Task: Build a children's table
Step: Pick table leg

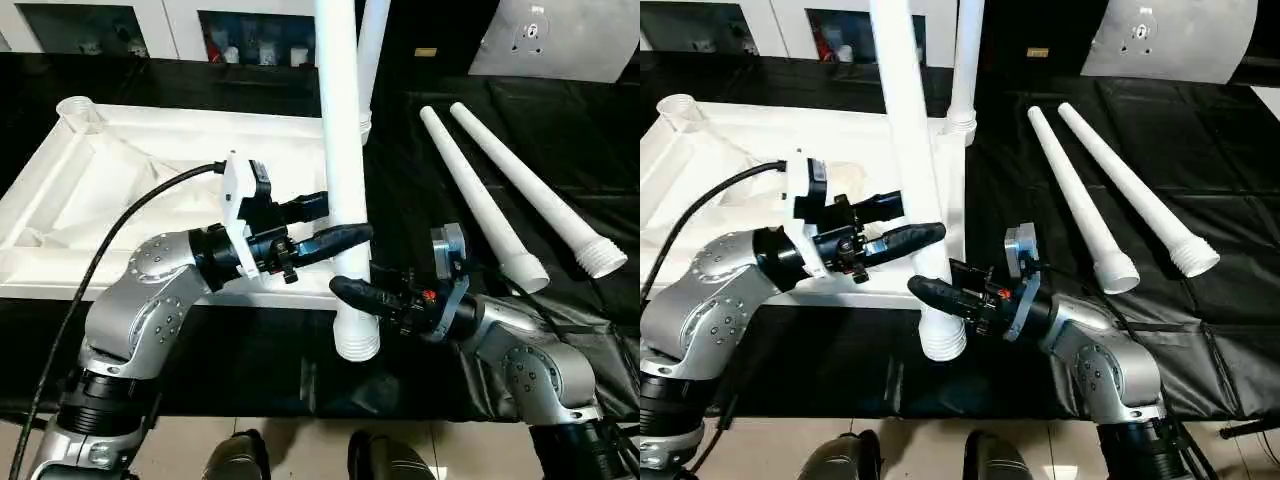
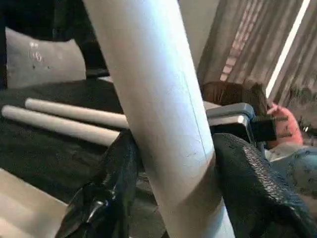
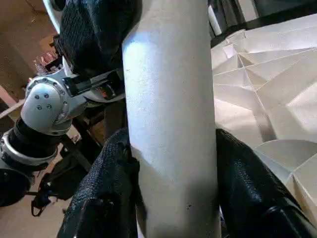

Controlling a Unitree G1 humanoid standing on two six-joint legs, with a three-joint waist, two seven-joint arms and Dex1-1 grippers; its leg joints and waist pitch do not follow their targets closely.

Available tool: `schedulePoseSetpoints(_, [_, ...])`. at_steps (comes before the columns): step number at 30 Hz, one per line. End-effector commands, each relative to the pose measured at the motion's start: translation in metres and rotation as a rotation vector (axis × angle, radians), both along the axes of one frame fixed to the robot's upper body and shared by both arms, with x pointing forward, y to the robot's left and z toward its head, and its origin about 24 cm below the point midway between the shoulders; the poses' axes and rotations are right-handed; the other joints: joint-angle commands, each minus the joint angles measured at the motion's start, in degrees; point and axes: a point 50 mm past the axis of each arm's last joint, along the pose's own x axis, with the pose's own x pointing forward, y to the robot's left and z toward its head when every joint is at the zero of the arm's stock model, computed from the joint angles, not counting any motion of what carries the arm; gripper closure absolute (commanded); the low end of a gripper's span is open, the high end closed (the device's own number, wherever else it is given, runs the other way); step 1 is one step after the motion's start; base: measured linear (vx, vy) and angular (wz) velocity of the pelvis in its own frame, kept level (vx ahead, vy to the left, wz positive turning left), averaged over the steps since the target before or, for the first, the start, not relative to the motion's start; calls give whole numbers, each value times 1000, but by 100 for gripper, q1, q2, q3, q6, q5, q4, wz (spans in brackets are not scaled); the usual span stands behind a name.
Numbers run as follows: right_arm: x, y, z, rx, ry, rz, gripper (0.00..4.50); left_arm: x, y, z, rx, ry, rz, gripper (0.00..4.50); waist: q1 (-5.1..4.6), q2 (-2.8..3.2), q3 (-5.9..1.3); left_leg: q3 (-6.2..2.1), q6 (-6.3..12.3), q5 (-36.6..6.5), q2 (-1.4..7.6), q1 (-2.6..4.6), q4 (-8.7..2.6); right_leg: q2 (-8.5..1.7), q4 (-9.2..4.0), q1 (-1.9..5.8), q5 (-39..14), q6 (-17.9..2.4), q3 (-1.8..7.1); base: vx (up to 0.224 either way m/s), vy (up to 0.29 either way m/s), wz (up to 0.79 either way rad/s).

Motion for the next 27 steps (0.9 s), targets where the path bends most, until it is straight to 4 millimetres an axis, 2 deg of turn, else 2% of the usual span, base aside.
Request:
schedulePoseSetpoints(1, [8, -10, 8, 3, -35, -62, 262, -4, -6, 3, -30, 47, -32, 235, 9, 1, -454, -128, 224, -1046, 294, 163, -391, -430, -417, 302, -1642, -1238, 260, 0, 0, 0])
schedulePoseSetpoints(4, [9, -10, 8, -3, -39, -67, 262, -5, -9, 4, -114, 148, -47, 238, 14, -1, -460, -126, 202, -1047, 284, 162, -377, -423, -420, 297, -1650, -1272, 255, 0, 0, 0])
schedulePoseSetpoints(7, [9, -10, 8, -6, -42, -70, 262, -6, -11, 0, -82, 157, -52, 238, 9, -22, -457, -134, 254, -1044, 284, 153, -386, -414, -437, 307, -1718, -1178, 255, 0, 0, 0])
schedulePoseSetpoints(9, [11, -10, 9, -8, -46, -73, 262, -6, -10, -6, -36, 186, -44, 238, 12, -12, -457, -135, 272, -1022, 286, 159, -389, -415, -443, 301, -1760, -1124, 255, 0, 0, 0])
schedulePoseSetpoints(13, [12, -9, 9, -38, -68, -80, 262, -5, -8, -8, -26, 218, -21, 238, 10, -11, -453, -133, 249, -1037, 287, 165, -388, -415, -443, 295, -1768, -1126, 256, 0, 0, 0])
schedulePoseSetpoints(18, [15, -4, 16, -49, -95, -92, 263, -2, -5, 4, -81, 209, 11, 238, 9, -12, -447, -139, 185, -1128, 282, 167, -394, -414, -464, 290, -1973, -1060, 255, 0, 0, 0])
schedulePoseSetpoints(22, [19, -1, 22, -67, -120, -115, 263, 4, -4, 14, -109, 171, 47, 238, 8, 6, -470, -138, 187, -1050, 286, 171, -385, -407, -432, 296, -1738, -1108, 256, 0, 0, 0])
schedulePoseSetpoints(27, [29, 2, 33, -116, -142, -167, 263, 19, 4, 36, -112, 111, 148, 238, 10, -6, -486, -129, 170, -925, 264, 170, -369, -407, -417, 310, -1658, -1088, 255, 0, 0, 0])
